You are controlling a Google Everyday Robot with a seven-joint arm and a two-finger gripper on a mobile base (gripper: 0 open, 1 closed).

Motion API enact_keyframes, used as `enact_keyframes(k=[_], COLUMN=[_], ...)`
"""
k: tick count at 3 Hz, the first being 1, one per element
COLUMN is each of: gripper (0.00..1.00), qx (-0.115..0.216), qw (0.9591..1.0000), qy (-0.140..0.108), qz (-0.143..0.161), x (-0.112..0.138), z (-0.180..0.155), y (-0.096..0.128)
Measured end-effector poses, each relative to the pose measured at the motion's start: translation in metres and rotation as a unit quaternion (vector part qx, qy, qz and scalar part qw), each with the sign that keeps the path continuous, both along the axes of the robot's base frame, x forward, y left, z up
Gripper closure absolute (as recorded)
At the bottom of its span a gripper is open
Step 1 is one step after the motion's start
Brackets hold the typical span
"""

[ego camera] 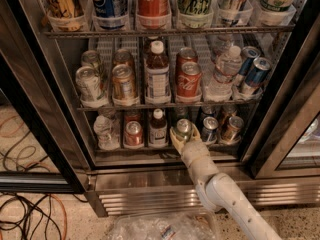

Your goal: Pick green can from bottom shelf of fridge

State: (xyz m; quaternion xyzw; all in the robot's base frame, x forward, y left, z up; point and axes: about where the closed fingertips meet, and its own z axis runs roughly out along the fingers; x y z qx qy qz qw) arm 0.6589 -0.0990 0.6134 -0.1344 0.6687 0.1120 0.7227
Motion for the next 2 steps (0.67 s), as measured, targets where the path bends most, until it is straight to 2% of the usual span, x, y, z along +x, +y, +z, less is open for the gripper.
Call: enact_keyframes(k=[1,2], gripper=[1.00,1.00], qx=[-0.001,-0.012], qw=[0.9995,0.9981], qy=[-0.023,-0.032], qz=[0.020,0.050], x=[-0.013,-0.028], z=[0.024,0.047], y=[-0.004,-0.010])
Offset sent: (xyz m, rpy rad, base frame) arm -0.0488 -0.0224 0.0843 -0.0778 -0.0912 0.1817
